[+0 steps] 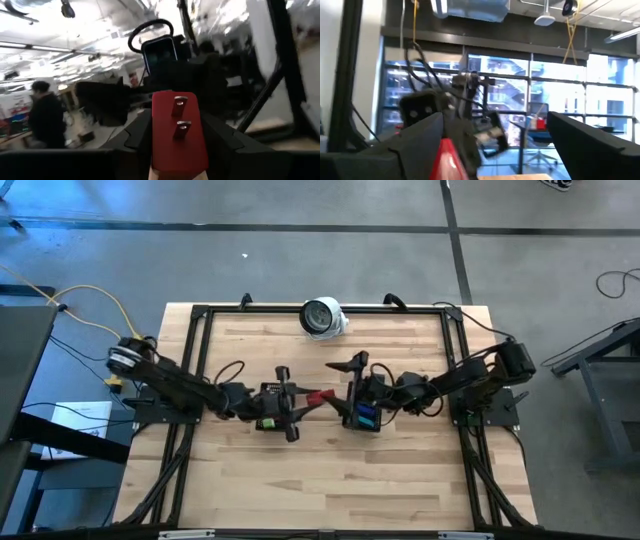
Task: Pick & Place Office items
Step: Put the red charger adapter into the left black bin
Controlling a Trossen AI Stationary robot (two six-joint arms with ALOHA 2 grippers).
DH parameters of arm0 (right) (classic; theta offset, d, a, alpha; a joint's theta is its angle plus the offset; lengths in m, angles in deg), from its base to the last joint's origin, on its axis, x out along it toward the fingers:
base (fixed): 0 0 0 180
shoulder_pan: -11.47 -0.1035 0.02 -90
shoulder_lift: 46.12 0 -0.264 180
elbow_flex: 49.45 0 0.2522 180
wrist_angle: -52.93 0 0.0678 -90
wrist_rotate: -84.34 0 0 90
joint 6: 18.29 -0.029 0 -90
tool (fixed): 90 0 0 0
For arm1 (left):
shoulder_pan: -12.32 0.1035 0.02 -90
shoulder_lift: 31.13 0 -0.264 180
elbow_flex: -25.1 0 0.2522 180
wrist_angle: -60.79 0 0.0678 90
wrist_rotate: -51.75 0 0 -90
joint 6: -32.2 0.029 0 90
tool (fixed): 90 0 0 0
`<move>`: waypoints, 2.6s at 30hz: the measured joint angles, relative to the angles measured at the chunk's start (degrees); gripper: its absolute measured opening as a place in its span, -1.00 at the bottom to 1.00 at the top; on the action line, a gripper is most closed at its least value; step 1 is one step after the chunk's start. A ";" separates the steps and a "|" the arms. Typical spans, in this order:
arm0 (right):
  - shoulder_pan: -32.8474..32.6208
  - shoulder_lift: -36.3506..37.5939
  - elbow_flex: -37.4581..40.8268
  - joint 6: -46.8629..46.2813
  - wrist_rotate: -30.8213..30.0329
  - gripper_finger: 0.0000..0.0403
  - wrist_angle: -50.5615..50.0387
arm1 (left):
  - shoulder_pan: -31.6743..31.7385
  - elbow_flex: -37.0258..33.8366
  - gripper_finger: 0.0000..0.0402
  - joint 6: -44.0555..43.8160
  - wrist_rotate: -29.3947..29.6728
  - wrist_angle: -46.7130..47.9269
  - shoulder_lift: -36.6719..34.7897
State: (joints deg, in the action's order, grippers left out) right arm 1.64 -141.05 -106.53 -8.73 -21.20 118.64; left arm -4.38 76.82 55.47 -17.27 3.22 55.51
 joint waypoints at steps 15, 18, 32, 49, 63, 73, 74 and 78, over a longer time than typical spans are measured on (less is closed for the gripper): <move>-6.41 11.64 0.13 8.39 -13.53 0.72 -18.20 | -5.21 0.03 -0.42 -15.12 13.31 55.91 -25.98; -7.59 13.80 0.12 9.39 -17.97 0.72 -22.85 | -5.19 -1.54 -0.42 -19.35 13.38 60.55 -28.79; -12.62 27.11 0.20 -0.85 -29.57 0.72 -55.14 | -4.06 -19.72 -0.42 -25.84 10.29 50.93 -39.78; -12.58 30.77 11.20 -20.41 -35.59 0.72 -63.54 | 1.89 -22.34 -0.42 -35.78 -5.94 54.78 -36.98; -12.67 33.80 21.90 -21.54 -35.35 0.72 -47.56 | -2.06 -22.32 -0.42 -40.01 -5.89 45.73 -24.15; -12.69 33.80 21.87 -21.61 -35.31 0.72 -47.31 | -2.04 -22.25 -0.42 -40.92 -5.91 39.62 -16.31; -12.69 33.80 21.87 -21.65 -35.27 0.72 -47.29 | -2.04 -22.25 -0.42 -40.95 -5.91 38.74 -15.70; -12.69 33.80 21.87 -21.72 -35.20 0.72 -47.27 | -2.04 -22.27 -0.42 -41.17 -5.91 38.81 -15.33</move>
State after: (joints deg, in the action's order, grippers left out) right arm -11.05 -107.24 -84.66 -30.46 -56.40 71.37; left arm -6.42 54.54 14.31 -23.18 42.03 40.18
